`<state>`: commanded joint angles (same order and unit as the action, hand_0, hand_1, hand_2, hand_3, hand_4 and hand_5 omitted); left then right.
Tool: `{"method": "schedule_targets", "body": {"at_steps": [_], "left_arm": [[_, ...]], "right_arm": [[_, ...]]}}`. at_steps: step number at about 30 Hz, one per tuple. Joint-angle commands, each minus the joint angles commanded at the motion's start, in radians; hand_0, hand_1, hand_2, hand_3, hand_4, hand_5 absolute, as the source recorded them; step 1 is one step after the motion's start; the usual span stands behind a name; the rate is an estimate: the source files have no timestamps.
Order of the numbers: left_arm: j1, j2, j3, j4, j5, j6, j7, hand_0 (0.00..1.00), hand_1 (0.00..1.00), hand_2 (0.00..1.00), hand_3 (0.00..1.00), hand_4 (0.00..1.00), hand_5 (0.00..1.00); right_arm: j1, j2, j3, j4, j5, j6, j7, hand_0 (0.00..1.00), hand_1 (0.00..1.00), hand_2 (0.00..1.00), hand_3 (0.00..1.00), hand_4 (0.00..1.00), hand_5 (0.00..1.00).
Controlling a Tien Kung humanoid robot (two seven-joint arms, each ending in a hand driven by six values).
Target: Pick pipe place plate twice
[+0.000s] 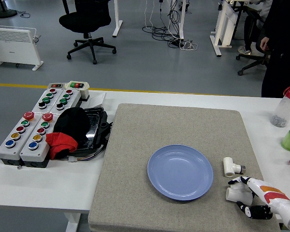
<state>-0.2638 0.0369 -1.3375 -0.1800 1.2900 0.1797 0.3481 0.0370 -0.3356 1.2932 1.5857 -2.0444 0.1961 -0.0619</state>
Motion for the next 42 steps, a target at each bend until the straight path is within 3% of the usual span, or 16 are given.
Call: {"method": "schedule_targets", "body": {"at_steps": [1,12,23,37,38,42], "left_arm": [[0.000,0.000,0.000,0.000,-0.001,0.000,0.000,0.716,0.741,0.708,0.652,0.399,0.998],[-0.007,0.001,0.007,0.000,-0.014,0.001,-0.001,0.716,0.741,0.708,0.652,0.399,0.998],[-0.013,0.001,0.014,0.000,-0.025,0.001,-0.001,0.716,0.741,0.708,0.652,0.399,0.998],[-0.014,0.003,0.021,0.000,-0.037,0.001,0.002,0.716,0.741,0.708,0.651,0.399,0.998],[-0.014,0.003,0.021,0.000,-0.037,0.001,0.002,0.716,0.741,0.708,0.650,0.399,0.998],[-0.014,0.003,0.021,0.000,-0.040,0.001,0.003,0.716,0.741,0.708,0.650,0.399,0.998]], "right_arm": [[0.000,0.000,0.000,0.001,0.003,-0.003,0.001,0.346,0.494,0.644,0.717,0.484,0.002],[0.029,0.023,0.001,0.012,0.033,-0.051,0.022,0.337,0.487,0.628,0.707,0.466,0.002],[0.150,0.073,-0.116,-0.001,0.072,-0.090,0.051,0.328,0.480,0.619,0.683,0.454,0.002],[0.411,0.175,-0.381,-0.179,0.119,-0.091,0.038,0.337,0.486,0.625,0.686,0.449,0.002],[0.420,0.178,-0.389,-0.186,0.120,-0.091,0.038,0.392,0.521,0.643,0.693,0.451,0.002],[0.483,0.204,-0.433,-0.243,0.118,-0.091,0.029,0.392,0.521,0.643,0.693,0.451,0.002]]}}
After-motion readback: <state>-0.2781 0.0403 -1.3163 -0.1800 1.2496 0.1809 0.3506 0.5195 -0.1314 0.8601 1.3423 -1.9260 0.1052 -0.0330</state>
